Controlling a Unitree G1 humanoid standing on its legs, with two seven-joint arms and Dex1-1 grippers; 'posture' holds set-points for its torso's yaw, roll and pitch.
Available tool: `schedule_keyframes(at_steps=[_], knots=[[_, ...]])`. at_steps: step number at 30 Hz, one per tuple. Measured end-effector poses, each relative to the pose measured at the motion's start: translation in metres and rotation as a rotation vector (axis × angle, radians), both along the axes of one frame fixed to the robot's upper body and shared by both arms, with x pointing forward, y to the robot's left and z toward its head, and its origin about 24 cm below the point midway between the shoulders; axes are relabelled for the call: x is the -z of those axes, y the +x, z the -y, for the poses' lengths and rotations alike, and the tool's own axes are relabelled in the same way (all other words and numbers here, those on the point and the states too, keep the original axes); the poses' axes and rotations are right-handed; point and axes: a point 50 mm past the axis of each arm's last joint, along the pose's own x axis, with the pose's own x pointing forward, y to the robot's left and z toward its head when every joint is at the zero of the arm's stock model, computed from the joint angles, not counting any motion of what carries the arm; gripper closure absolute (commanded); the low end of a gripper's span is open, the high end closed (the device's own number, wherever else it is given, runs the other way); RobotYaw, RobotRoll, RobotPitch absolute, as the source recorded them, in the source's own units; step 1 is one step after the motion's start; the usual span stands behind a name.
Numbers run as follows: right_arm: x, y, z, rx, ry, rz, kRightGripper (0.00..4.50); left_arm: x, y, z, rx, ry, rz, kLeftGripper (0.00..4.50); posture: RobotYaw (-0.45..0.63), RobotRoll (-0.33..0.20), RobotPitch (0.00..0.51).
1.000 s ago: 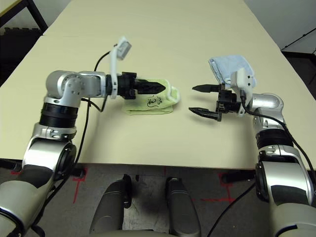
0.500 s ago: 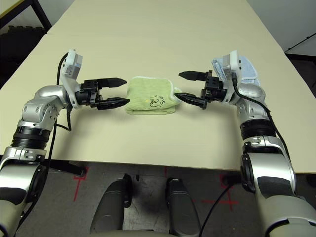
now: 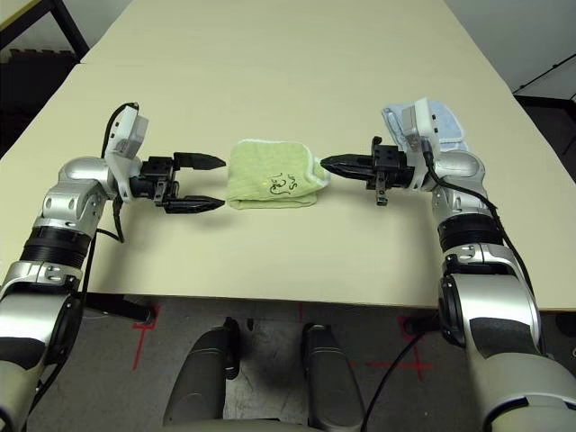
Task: Fold the towel and set it aside.
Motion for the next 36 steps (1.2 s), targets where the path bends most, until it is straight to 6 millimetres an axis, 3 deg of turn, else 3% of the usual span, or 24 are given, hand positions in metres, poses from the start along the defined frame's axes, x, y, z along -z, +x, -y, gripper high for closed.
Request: schedule_keyframes(at_steps=[2, 6, 15, 20, 25, 28, 36], knots=[[0.002, -0.001, 0.000, 0.001, -0.001, -0.001, 4.44, 0.003, 0.001, -0.002, -0.002, 0.003, -0.003, 0.00, 0.00, 0.000, 0.170], [0.007, -0.004, 0.001, 0.003, -0.004, -0.011, 4.50, 0.007, 0.002, -0.001, 0.004, -0.005, 0.006, 0.93, 0.00, 0.000, 0.169], [0.007, -0.006, 0.000, 0.012, -0.001, -0.018, 4.50, 0.001, 0.006, 0.000, 0.013, -0.002, 0.034, 4.41, 0.00, 0.000, 0.167], [0.009, -0.003, -0.010, 0.024, 0.032, -0.027, 4.50, -0.003, 0.012, 0.006, -0.008, -0.021, 0.037, 4.46, 0.01, 0.000, 0.170], [0.016, 0.005, -0.042, 0.007, 0.077, -0.048, 4.50, 0.005, 0.020, 0.019, -0.063, -0.021, 0.004, 4.46, 0.01, 0.000, 0.171], [0.019, 0.011, -0.055, 0.016, 0.007, -0.052, 4.50, 0.011, 0.026, 0.026, -0.099, -0.021, -0.024, 4.46, 0.02, 0.000, 0.172], [0.046, 0.015, -0.055, 0.071, -0.056, -0.136, 4.50, 0.028, 0.039, 0.058, -0.162, 0.003, -0.077, 4.46, 0.03, 0.000, 0.184]])
